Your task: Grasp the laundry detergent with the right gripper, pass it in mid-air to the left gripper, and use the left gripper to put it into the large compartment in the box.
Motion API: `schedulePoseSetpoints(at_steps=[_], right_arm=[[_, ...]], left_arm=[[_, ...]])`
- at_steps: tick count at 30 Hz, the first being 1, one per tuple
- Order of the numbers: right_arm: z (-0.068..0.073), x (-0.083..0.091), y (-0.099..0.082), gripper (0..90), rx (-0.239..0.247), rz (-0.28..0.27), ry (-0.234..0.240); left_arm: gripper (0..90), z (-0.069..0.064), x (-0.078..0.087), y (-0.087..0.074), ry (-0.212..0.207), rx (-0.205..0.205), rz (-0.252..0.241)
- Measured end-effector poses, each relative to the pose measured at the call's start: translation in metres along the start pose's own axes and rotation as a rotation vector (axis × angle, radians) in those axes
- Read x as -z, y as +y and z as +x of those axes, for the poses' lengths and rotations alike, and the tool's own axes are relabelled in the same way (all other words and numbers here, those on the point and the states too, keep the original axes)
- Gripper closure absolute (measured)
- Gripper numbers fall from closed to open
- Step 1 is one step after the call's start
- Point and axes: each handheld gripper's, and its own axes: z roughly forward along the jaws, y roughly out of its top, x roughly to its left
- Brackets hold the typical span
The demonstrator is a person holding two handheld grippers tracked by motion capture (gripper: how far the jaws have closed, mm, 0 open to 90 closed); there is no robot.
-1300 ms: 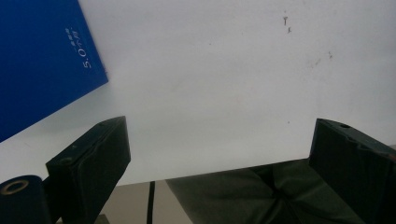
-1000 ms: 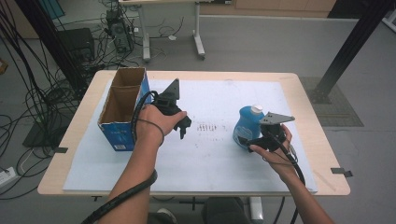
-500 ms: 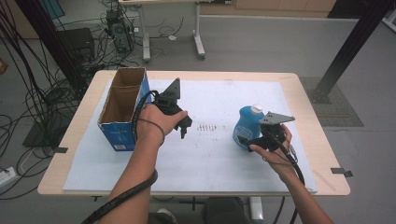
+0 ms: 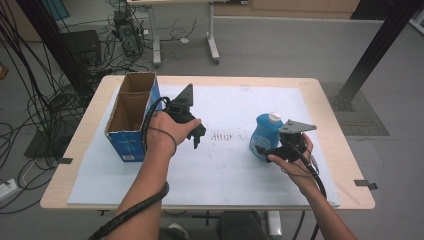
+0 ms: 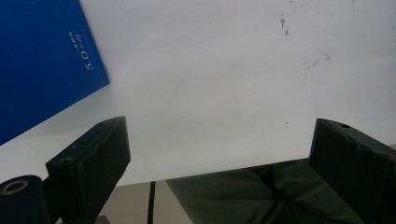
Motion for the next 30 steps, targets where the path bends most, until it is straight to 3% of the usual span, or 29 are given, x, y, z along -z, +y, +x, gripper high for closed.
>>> schedulePoseSetpoints(at_steps=[30], right_arm=[[-0.0003, 0.0005, -0.0005, 1.8, 0.002, -0.01, -0.006]], left_arm=[[5.9, 0.0019, 0.0016, -0.0019, 0.006, 0.002, -0.003]])
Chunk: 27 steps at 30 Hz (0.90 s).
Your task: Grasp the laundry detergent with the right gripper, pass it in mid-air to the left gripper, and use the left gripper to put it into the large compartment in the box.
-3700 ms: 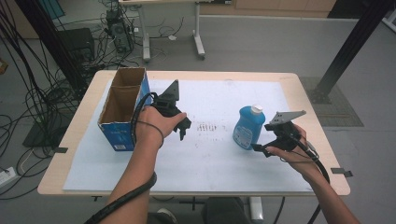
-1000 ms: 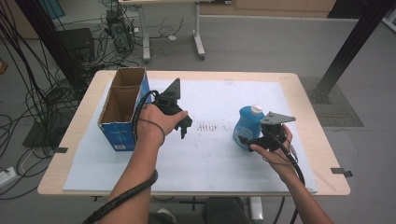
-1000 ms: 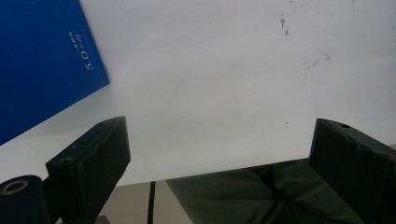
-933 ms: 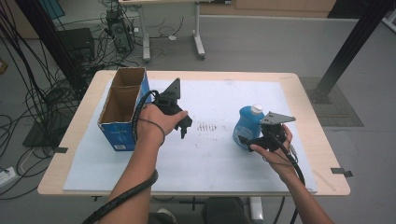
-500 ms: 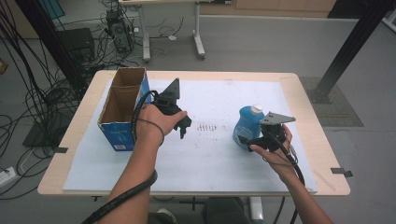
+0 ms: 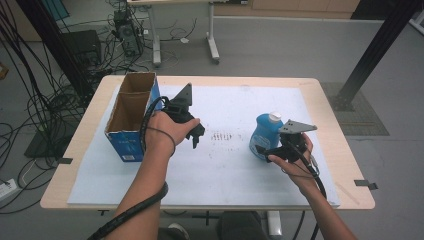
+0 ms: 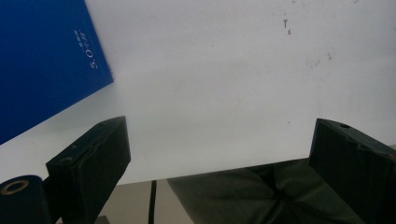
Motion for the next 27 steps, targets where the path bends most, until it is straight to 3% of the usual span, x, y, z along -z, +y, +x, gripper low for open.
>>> schedulePoseSetpoints(at_steps=[27], right_arm=[[0.0007, -0.0008, 0.0005, 2.0, -0.005, -0.004, 0.003]], left_arm=[[6.0, -0.0008, 0.0024, -0.0003, -0.001, -0.001, -0.01]])
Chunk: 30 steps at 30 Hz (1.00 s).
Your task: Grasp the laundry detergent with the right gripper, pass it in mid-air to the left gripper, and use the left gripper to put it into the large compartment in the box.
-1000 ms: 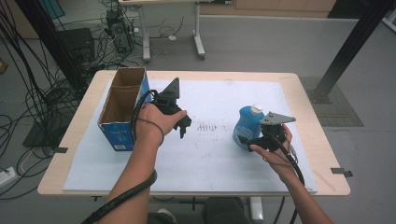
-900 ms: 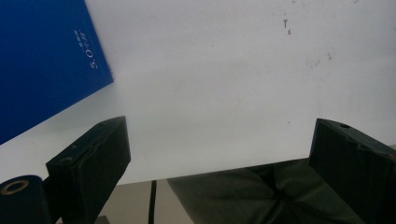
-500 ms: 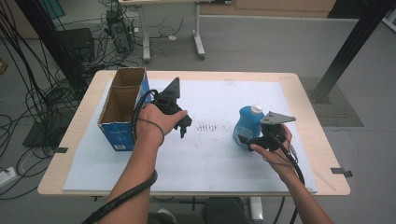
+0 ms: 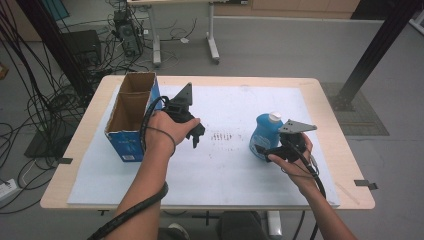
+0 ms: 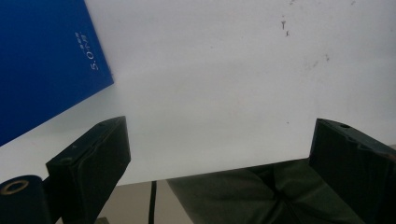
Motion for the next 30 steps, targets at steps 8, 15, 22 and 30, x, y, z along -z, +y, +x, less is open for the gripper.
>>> schedulePoseSetpoints(at_steps=[8, 15, 22, 30], right_arm=[[0.0005, -0.0011, -0.0004, 4.0, 0.004, 0.0, 0.001], [0.0002, -0.0003, -0.0007, 11.8, 0.014, -0.007, 0.003], [-0.0009, -0.0027, -0.0027, 20.8, -0.001, -0.008, 0.007], [-0.0026, -0.0073, -0.0054, 30.0, -0.013, 0.004, 0.002]], left_arm=[[6.0, 0.0009, -0.0032, -0.0006, -0.003, -0.003, 0.007], [6.0, 0.0009, -0.0023, 0.0, -0.001, -0.002, 0.006], [6.0, 0.0005, -0.0022, 0.0, -0.001, -0.005, 0.005], [6.1, 0.0033, -0.004, -0.0009, 0.001, 0.0, 0.008]])
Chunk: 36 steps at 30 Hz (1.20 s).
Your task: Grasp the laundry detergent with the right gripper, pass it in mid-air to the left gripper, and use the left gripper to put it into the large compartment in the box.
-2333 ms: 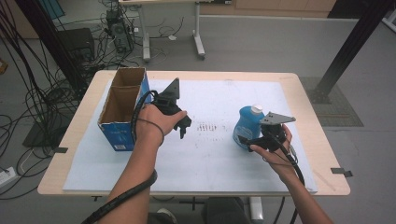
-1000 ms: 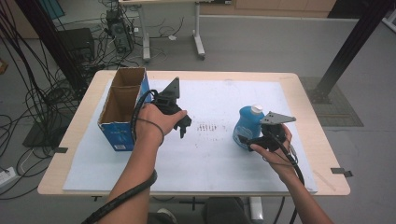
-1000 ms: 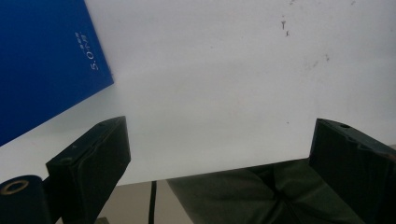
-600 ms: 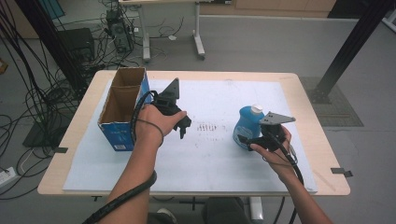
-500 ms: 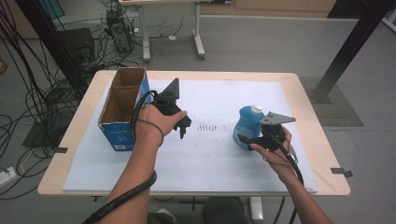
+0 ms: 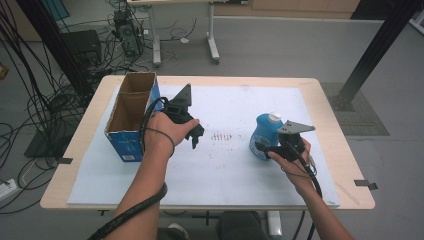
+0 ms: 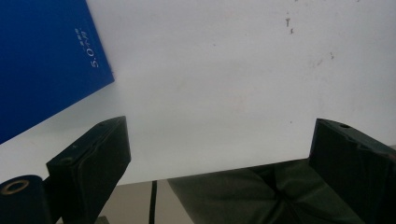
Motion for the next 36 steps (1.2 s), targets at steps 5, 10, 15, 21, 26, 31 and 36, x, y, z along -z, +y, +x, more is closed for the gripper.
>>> schedulePoseSetpoints(at_steps=[5, 10, 15, 21, 26, 31, 36], right_arm=[[-0.0001, -0.0021, 0.0, 35.3, 0.0, 0.005, -0.002], [-0.0015, -0.0022, -0.0004, 40.1, -0.001, 0.003, -0.015], [-0.0011, -0.0022, -0.0015, 41.1, -0.002, -0.003, -0.017], [-0.001, -0.0022, -0.001, 41.5, -0.001, 0.001, -0.017], [-0.0009, -0.0022, -0.001, 41.8, -0.003, 0.002, -0.018], [-0.0009, -0.0021, -0.0006, 42.1, -0.001, 0.005, -0.017], [-0.0009, -0.002, -0.0008, 42.2, -0.002, 0.005, -0.017]], left_arm=[[6.1, -0.0009, 0.0004, 0.0002, -0.001, -0.004, -0.001], [6.1, -0.0015, 0.0011, 0.0004, 0.001, -0.007, -0.004], [6.1, -0.0013, -0.0005, 0.0003, 0.0, -0.006, 0.001], [6.1, -0.0006, 0.0, 0.0, 0.0, -0.001, 0.0], [6.1, 0.0, 0.0014, -0.0007, 0.004, -0.001, -0.004], [6.1, 0.0014, 0.0015, -0.0019, 0.003, 0.002, -0.004], [6.1, 0.0028, 0.0025, -0.0032, 0.004, 0.002, -0.006]])
